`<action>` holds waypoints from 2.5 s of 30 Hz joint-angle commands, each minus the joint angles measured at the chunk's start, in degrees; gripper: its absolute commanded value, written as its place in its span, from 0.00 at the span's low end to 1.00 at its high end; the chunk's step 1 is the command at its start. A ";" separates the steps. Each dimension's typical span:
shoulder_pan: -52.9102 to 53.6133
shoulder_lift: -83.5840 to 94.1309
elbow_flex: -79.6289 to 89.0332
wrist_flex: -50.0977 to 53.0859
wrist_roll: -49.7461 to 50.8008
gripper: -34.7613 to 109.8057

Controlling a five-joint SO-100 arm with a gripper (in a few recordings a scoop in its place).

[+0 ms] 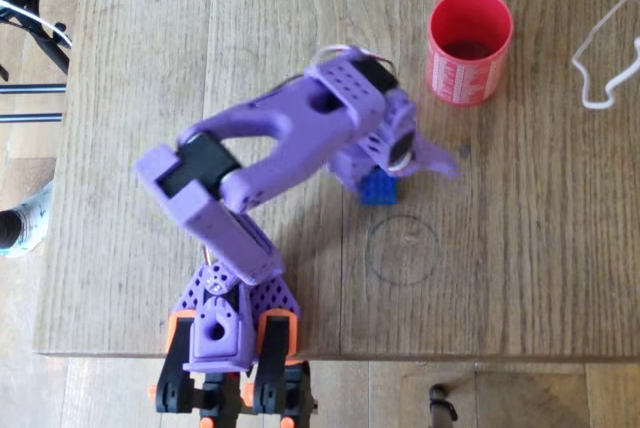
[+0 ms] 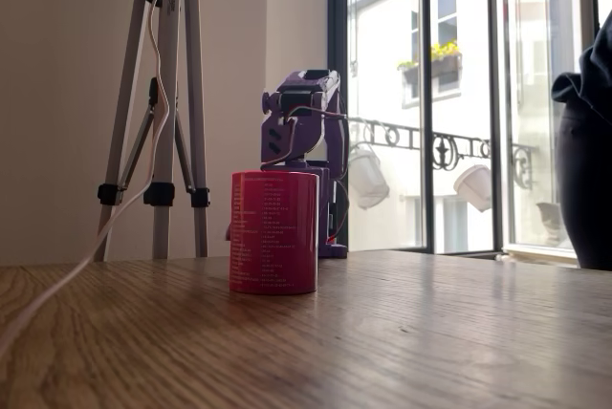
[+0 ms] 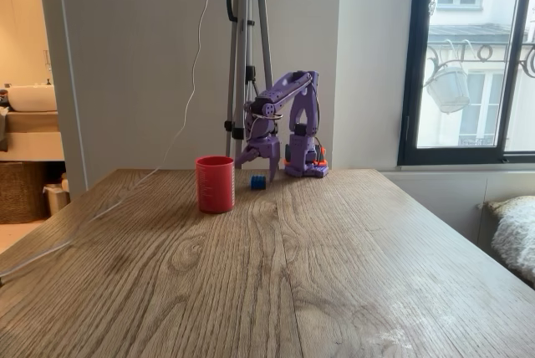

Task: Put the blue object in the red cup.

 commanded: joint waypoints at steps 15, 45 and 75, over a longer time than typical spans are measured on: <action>8.09 7.91 -12.66 4.75 -1.05 0.24; -1.05 24.79 -32.52 -20.39 -34.63 0.24; -15.73 10.28 -25.05 -25.40 -25.49 0.24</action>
